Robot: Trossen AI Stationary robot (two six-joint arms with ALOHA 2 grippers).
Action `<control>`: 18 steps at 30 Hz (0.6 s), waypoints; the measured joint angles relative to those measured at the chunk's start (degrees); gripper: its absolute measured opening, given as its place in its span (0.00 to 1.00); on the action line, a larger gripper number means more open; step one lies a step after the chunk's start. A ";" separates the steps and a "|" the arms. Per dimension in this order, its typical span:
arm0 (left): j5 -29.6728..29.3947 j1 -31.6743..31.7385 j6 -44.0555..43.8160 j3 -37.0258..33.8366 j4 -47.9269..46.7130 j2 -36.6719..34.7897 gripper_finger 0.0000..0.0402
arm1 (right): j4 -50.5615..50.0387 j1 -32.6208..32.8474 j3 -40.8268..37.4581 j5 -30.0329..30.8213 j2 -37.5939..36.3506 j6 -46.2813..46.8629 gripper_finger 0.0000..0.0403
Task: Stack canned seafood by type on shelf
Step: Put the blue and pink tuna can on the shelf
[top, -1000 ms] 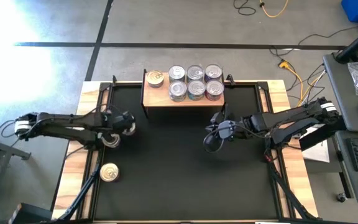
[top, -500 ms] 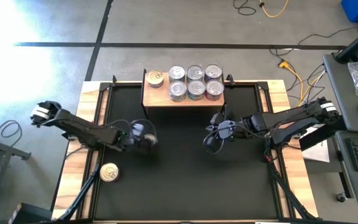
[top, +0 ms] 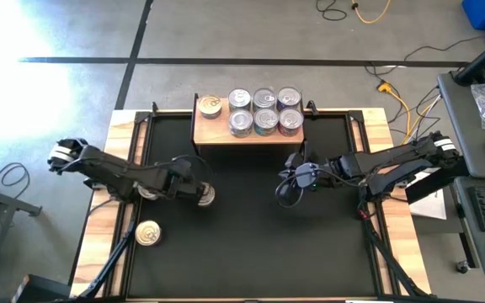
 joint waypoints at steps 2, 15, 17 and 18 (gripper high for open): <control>0.48 1.94 -2.50 -2.86 1.75 0.19 0.00 | 0.00 -0.01 0.00 0.02 0.00 0.74 0.03; 22.71 0.82 18.12 -16.76 60.26 0.50 0.00 | 0.20 -0.03 0.00 0.21 0.00 2.65 0.03; 24.75 -0.22 23.06 -16.55 64.59 0.41 0.00 | 0.20 -0.03 0.00 0.59 0.00 2.62 0.03; 24.84 -0.52 24.02 -15.98 63.42 0.35 0.00 | 0.22 -0.03 0.00 0.77 0.00 2.60 0.03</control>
